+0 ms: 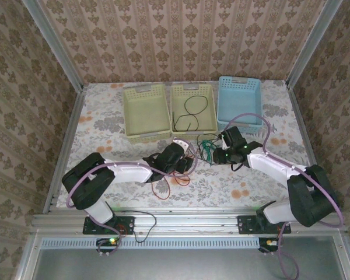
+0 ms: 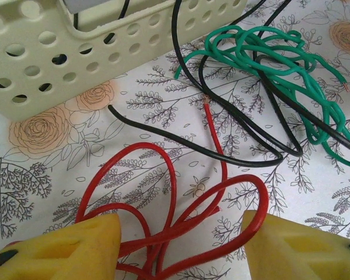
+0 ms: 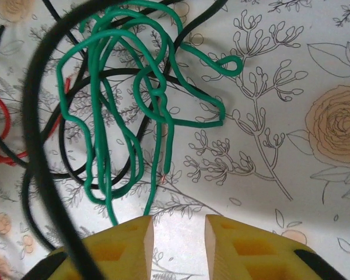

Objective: Untangle the cables

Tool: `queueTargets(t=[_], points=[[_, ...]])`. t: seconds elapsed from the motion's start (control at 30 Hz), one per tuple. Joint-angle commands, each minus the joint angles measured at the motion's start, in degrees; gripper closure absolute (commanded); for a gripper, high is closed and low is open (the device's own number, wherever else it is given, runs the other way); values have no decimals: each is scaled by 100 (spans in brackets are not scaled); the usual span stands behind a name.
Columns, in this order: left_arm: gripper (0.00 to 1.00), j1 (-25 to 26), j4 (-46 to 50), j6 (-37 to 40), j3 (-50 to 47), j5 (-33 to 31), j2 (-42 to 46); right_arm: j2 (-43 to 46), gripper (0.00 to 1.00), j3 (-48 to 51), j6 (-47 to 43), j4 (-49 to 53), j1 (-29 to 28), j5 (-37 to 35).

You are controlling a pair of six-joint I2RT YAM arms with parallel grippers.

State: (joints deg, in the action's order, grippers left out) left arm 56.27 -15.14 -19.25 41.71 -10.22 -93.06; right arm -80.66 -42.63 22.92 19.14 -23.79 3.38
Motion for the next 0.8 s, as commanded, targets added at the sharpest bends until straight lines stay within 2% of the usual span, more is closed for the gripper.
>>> queueTargets(t=[0.0, 0.03, 0.1, 0.27, 0.37, 0.53, 0.77], points=[[42, 47, -132, 32, 126, 117, 155, -126, 85, -182, 58, -110, 4, -183], [42, 36, -185, 18, 138, 193, 207, -65, 92, -139, 88, -112, 6, -299], [38, 26, -159, 66, 283, 446, 252, 62, 98, -15, 134, -149, 46, -482], [33, 31, 135, 239, 1033, 872, -33, 465, 98, 171, 109, -165, 151, -349], [34, -8, 518, 245, 1657, 661, -498, 539, 98, 235, 114, -184, 151, -254], [41, -18, 2004, 333, 2965, 108, -1468, 641, 99, 343, 178, -252, 153, -179], [46, 4, 2442, 214, 3375, 79, -1930, 837, 98, 405, 174, -284, 151, -199]])
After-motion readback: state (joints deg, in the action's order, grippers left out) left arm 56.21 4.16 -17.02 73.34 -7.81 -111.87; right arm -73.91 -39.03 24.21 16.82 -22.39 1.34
